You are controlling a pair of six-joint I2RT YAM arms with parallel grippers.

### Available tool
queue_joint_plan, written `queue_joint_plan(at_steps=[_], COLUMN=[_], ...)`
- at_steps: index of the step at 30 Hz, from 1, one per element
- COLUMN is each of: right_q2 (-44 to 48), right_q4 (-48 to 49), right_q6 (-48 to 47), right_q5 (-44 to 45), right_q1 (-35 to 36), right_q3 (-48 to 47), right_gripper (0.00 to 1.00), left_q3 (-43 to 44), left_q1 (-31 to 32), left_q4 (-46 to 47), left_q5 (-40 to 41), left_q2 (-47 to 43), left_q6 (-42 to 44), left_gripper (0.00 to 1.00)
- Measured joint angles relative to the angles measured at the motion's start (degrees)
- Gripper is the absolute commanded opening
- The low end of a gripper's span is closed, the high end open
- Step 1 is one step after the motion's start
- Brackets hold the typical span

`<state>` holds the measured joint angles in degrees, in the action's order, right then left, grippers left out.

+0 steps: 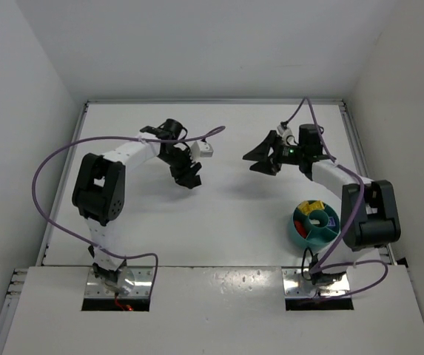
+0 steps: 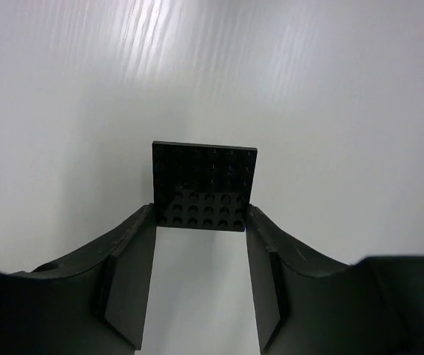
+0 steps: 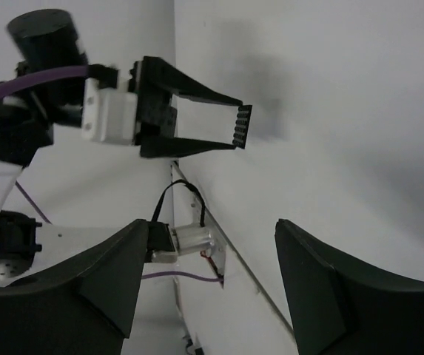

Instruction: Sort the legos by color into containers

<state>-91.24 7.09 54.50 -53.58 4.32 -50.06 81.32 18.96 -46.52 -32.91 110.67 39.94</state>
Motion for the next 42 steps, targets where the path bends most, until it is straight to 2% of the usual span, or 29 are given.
queue_joint_plan(at_steps=[6,16,29,32,33,35,36,38,39,41,42], right_q2=[-3.3,-6.2,-8.1,-8.9,-9.2,-9.7,-10.0,-10.1,-10.1,-10.1,-10.1], right_q4=[2.7,4.9,4.9,4.9,4.9,4.9,5.0,5.5,5.9,6.3,6.3], right_q6=[6.9,10.1,9.9,9.7,9.7,9.6,9.6,9.7,9.9,9.5,9.2], right_q5=[1.4,2.2,2.4,2.5,2.6,2.6,2.6,2.4,2.2,2.1,2.1], right_q1=[3.6,7.9,11.5,12.2,12.4,12.5,12.7,12.9,13.0,13.1,13.1], right_q3=[0.0,-1.0,-1.8,-2.1,-2.1,-2.4,-2.6,-2.7,-2.9,-3.1,-3.2], right_gripper=[0.61,0.59,0.58,0.51,0.40,0.27,0.16,0.08,0.02,0.00,0.00], left_q3=[0.4,4.1,7.5,7.9,8.1,8.2,8.2,8.2,8.2,8.2,8.2], left_q1=[5.5,10.5,12.3,12.9,13.0,13.2,13.3,13.4,13.4,13.4,13.4], left_q4=[2.3,2.9,3.3,3.3,3.3,3.3,3.3,3.3,3.3,3.3,3.4], left_q5=[-2.1,-2.8,-3.2,-3.3,-3.3,-3.3,-3.3,-3.3,-3.1,-2.9,-2.8], left_q2=[-3.7,-4.0,-4.4,-4.7,-5.0,-5.5,-5.7,-5.9,-5.9,-5.9,-5.9], left_q6=[-4.9,-9.2,-11.5,-12.0,-12.0,-12.1,-12.1,-12.2,-12.2,-12.2,-12.1], left_gripper=[0.10,0.09,0.09,0.09,0.09,0.09,0.11,0.25,0.41,0.59,0.65])
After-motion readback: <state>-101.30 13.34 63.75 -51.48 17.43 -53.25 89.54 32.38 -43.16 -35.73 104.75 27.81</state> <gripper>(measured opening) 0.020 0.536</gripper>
